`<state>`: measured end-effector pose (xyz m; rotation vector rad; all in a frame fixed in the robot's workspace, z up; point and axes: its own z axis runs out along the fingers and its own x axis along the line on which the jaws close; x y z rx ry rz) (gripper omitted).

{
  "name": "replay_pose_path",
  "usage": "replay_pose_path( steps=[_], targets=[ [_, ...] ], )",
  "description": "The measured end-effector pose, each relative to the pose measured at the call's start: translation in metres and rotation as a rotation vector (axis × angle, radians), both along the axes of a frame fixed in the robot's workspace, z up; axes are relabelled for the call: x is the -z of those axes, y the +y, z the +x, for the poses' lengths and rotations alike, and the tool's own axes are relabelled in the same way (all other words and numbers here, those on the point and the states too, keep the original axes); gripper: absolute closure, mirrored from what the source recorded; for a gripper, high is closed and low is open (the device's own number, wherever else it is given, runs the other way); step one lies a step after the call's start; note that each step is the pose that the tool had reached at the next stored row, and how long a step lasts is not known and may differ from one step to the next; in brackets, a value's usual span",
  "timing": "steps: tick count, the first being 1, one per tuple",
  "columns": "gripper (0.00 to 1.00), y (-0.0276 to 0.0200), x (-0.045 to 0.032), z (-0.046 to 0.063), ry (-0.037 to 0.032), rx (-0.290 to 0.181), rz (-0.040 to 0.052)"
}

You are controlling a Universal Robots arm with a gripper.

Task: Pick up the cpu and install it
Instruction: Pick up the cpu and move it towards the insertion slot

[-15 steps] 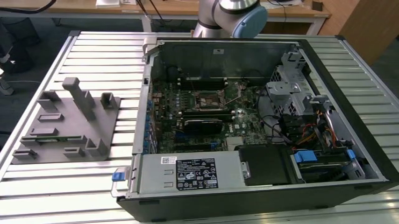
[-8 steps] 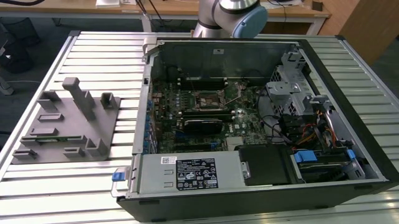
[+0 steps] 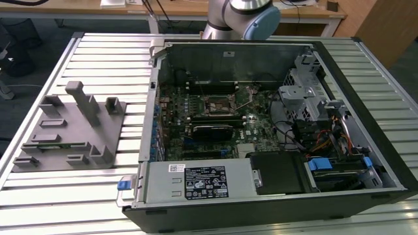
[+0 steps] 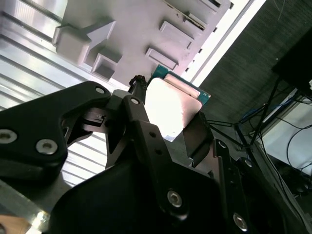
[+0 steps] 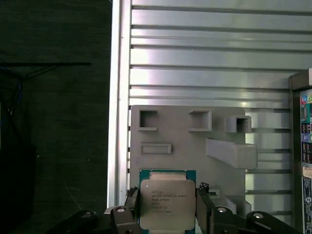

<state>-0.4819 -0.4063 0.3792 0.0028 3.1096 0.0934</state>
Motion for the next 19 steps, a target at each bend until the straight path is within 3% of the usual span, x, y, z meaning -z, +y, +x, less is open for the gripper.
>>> replay_pose_path(
  steps=[19],
  targets=[
    [0.45,0.0012,0.0001,0.054,-0.0001,0.000,0.0001]
  ],
)
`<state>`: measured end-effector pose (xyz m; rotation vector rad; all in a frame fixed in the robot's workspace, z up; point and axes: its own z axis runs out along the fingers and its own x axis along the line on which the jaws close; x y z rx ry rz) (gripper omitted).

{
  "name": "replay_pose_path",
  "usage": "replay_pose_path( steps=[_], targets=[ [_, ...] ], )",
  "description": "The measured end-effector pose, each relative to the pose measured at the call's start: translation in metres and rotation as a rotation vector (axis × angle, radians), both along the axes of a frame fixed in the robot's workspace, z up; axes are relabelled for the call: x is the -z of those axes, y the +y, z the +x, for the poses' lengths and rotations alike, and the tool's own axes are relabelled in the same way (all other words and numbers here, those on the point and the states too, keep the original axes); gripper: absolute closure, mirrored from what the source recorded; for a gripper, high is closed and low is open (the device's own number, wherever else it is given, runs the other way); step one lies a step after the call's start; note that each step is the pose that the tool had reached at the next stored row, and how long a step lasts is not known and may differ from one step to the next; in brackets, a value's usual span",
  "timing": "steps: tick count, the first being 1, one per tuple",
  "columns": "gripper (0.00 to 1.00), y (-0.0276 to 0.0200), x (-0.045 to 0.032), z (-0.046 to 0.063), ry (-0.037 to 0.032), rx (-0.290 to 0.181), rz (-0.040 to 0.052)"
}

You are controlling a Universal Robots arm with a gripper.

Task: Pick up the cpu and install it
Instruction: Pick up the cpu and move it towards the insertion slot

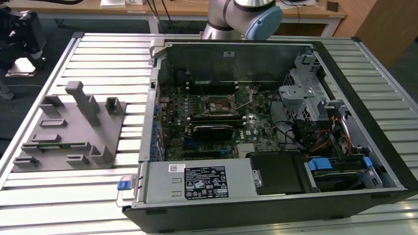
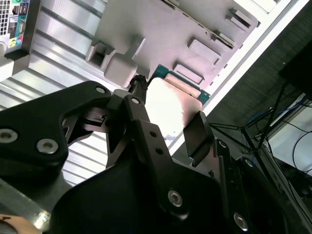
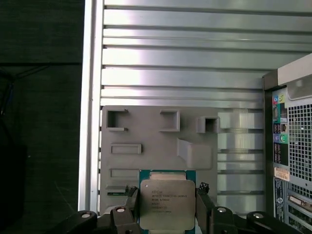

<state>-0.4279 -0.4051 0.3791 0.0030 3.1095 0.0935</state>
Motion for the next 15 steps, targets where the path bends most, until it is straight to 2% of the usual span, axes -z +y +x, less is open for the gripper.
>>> replay_pose_path(
  steps=[15],
  targets=[
    [0.45,0.0002,0.0000,0.030,0.0000,0.000,0.0000]
  ],
)
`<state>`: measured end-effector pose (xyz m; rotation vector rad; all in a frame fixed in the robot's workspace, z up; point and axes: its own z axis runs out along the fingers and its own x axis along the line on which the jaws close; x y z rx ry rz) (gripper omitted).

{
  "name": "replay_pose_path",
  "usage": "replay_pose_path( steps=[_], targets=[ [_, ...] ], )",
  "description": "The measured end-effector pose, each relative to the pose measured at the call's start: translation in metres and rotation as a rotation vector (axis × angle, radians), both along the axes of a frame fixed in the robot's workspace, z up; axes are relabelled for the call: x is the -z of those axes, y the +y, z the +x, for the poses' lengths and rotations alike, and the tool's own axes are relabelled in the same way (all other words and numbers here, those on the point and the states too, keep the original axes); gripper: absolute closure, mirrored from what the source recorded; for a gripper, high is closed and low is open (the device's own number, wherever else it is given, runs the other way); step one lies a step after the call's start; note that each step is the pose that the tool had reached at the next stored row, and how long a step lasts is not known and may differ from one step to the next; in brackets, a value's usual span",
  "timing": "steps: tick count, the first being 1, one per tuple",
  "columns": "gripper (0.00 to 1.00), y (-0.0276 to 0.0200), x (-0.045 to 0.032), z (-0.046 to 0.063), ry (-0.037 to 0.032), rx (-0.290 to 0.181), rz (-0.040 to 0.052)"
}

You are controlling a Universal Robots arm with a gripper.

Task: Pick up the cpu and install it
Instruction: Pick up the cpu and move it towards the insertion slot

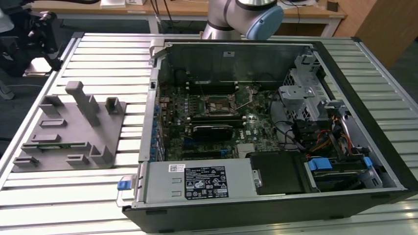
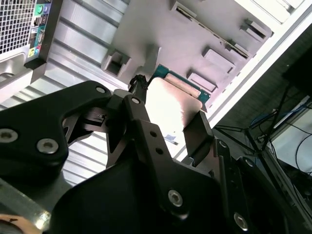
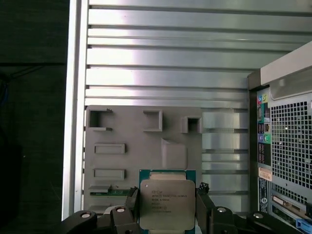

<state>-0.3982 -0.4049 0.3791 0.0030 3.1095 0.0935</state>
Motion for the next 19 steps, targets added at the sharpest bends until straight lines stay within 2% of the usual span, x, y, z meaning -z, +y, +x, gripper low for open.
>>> replay_pose_path(
  steps=[19],
  targets=[
    [0.45,0.0000,0.0000,0.037,0.0000,0.000,0.0000]
  ],
)
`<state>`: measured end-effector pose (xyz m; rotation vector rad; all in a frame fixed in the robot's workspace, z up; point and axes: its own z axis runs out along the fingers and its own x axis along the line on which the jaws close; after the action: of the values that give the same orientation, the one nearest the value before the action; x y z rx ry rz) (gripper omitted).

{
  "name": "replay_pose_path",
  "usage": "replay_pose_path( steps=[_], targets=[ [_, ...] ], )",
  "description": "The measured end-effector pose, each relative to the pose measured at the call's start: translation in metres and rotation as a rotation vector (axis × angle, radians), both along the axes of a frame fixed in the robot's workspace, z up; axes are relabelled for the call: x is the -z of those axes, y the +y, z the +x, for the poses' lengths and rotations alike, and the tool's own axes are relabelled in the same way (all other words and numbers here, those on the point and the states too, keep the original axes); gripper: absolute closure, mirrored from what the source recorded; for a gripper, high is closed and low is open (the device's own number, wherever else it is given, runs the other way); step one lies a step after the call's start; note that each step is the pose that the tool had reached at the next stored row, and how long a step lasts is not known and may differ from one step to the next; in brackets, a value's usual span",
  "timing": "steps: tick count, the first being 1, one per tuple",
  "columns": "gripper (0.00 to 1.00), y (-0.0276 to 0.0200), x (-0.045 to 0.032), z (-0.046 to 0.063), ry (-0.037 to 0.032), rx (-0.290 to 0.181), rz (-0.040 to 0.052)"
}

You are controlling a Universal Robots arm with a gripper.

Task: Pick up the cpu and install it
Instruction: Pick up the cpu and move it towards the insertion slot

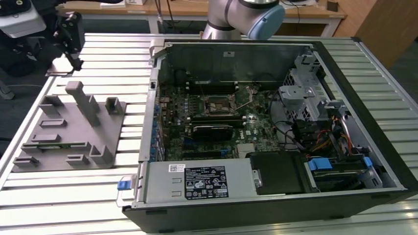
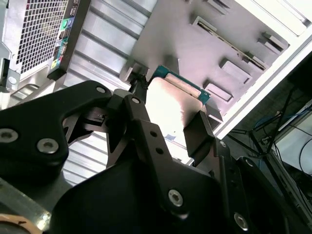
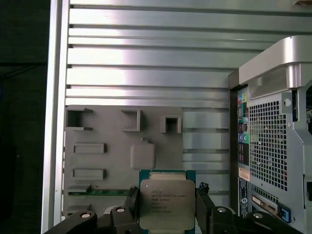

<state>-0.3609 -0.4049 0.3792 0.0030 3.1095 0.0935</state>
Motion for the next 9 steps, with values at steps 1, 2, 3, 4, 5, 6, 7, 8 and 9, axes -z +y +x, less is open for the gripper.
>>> replay_pose_path(
  steps=[1,2,3,4,5,6,7,8,9],
  targets=[
    [0.45,0.0000,0.0000,0.002,0.0000,0.000,0.0000],
    [0.45,0.0000,0.0000,0.004,0.0001,0.000,0.0000],
    [0.45,0.0000,0.0000,0.006,0.0000,0.000,0.0000],
    [0.45,0.0000,0.0000,0.008,0.0000,0.000,0.0000],
    [0.45,0.0000,0.0000,0.009,0.0000,0.000,0.0000],
    [0.45,0.0001,0.0000,0.011,0.0000,0.000,0.0000],
    [0.45,0.0000,0.0000,0.013,0.0000,0.000,0.0000],
    [0.45,0.0001,0.0000,0.015,0.0000,0.000,0.0000],
    [0.45,0.0001,0.0000,0.017,0.0000,0.000,0.0000]
  ],
)
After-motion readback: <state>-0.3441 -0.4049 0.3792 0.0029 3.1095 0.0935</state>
